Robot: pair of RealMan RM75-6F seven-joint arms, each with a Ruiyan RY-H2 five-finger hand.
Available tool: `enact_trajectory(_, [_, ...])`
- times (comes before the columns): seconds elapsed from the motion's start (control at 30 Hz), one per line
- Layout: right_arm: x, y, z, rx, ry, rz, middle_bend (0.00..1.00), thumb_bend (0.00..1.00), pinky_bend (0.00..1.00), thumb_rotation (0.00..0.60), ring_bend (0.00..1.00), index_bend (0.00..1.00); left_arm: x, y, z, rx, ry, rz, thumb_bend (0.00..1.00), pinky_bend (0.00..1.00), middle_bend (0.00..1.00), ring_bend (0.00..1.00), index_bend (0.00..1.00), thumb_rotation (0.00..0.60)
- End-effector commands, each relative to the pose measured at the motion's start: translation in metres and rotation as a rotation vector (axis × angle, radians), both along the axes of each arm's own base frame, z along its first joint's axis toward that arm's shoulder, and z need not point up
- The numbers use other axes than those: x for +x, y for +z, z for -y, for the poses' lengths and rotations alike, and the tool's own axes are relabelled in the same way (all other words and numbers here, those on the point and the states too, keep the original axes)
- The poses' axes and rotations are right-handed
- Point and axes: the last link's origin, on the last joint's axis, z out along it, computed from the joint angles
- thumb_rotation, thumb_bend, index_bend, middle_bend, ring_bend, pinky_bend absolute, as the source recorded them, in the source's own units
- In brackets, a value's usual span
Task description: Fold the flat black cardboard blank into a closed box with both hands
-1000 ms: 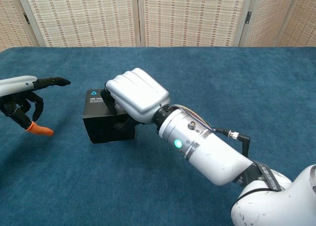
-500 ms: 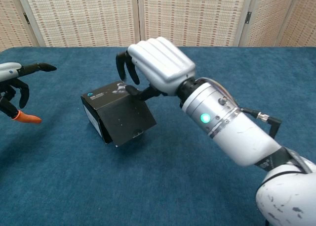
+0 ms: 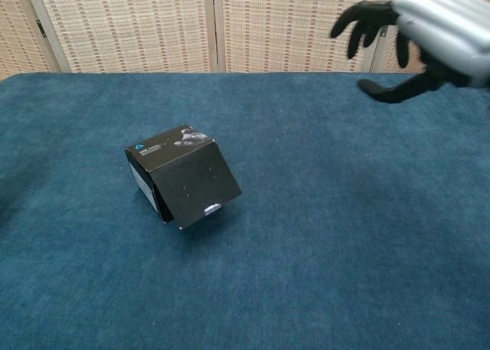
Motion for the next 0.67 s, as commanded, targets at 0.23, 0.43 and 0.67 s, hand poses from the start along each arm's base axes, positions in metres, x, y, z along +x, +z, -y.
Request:
enact_trajectory(0.23, [-0.097, 0.087, -0.075, 0.025, -0.307, -0.058, 0.08, 0.34, 0.14, 0.600, 0.00, 0.03, -0.020, 0.027, 0.053, 0.097, -0.008, -0.047, 0.19, 0.21, 0.01, 0.08, 0.00, 0.600])
enact_trajectory(0.43, [-0.123, 0.103, -0.112, -0.016, -0.376, -0.016, 0.07, 0.35, 0.12, 0.600, 0.00, 0.02, -0.023, 0.034, 0.078, 0.124, -0.004, -0.027, 0.19, 0.20, 0.01, 0.07, 0.00, 0.600])
enact_trajectory(0.67, [-0.144, 0.107, -0.140, -0.051, -0.437, 0.057, 0.08, 0.35, 0.12, 0.600, 0.00, 0.02, -0.019, 0.029, 0.096, 0.094, 0.006, -0.028, 0.19, 0.20, 0.01, 0.07, 0.00, 0.600])
